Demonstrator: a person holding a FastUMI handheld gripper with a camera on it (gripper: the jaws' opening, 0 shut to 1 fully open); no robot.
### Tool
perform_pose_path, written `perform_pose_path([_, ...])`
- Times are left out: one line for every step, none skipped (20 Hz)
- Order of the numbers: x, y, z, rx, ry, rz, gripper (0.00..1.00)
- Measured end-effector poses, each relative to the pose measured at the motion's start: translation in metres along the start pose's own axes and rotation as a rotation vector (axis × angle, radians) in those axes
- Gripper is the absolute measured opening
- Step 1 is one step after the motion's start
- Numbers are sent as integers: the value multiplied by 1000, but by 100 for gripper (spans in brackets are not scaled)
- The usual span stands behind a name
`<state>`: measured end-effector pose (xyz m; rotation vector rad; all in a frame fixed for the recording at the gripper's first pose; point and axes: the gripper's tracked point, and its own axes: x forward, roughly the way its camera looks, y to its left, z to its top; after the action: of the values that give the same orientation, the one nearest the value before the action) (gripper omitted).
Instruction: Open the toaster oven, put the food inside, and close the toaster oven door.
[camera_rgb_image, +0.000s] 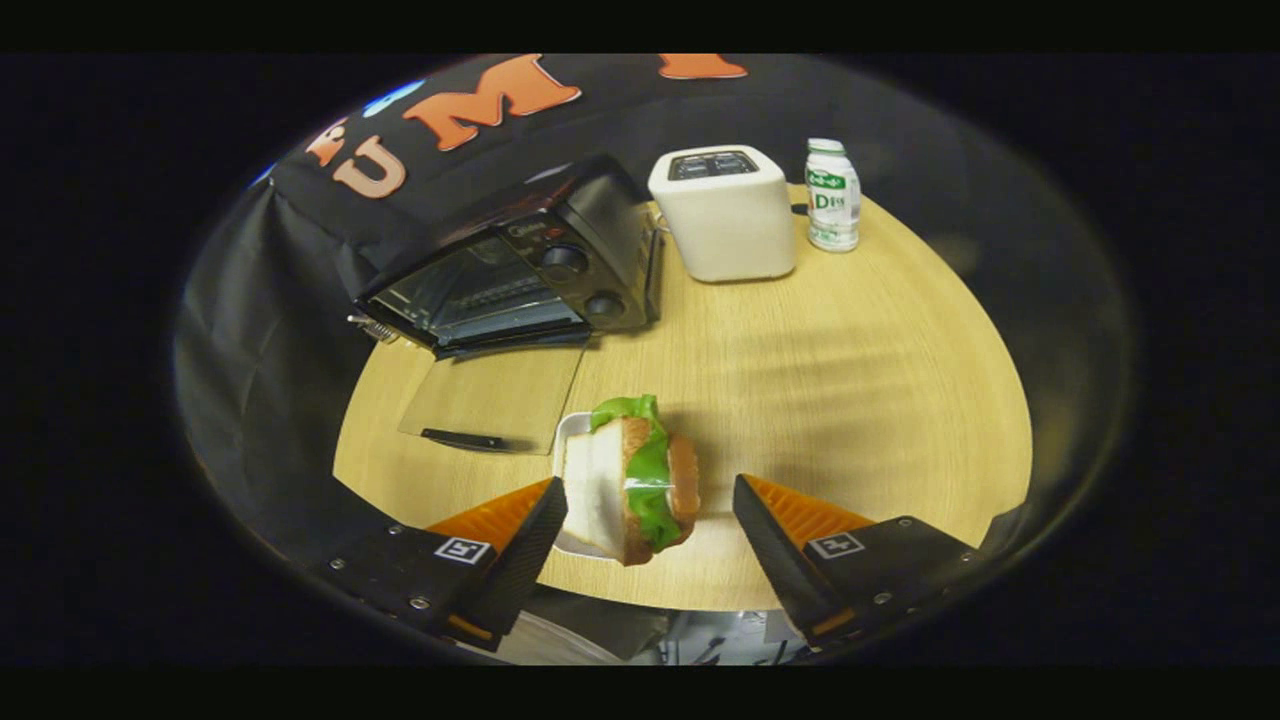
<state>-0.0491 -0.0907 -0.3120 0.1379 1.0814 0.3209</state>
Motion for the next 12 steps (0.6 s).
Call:
perform_pose_path([6, 2, 0, 33, 2, 25, 100])
perform_pose_path([9, 5, 1, 59, 4, 46, 99])
perform_pose_path([13, 5, -1, 75, 6, 55, 99])
perform_pose_path([17, 4, -1, 82, 10, 51, 98])
perform_pose_path([18, 3, -2, 85, 16, 44, 95])
perform_pose_path([20, 4, -2, 87, 24, 41, 92])
perform_pose_path([20, 5, -2, 92, 32, 44, 83])
perform_pose_path([19, 7, -2, 98, 32, 46, 73])
perform_pose_path([19, 5, -2, 97, 31, 39, 64])
perform_pose_path([16, 7, -1, 100, 35, 37, 57])
perform_pose_path([14, 12, 0, 99, 31, 40, 47])
perform_pose_path([9, 16, 4, 88, 20, 38, 41])
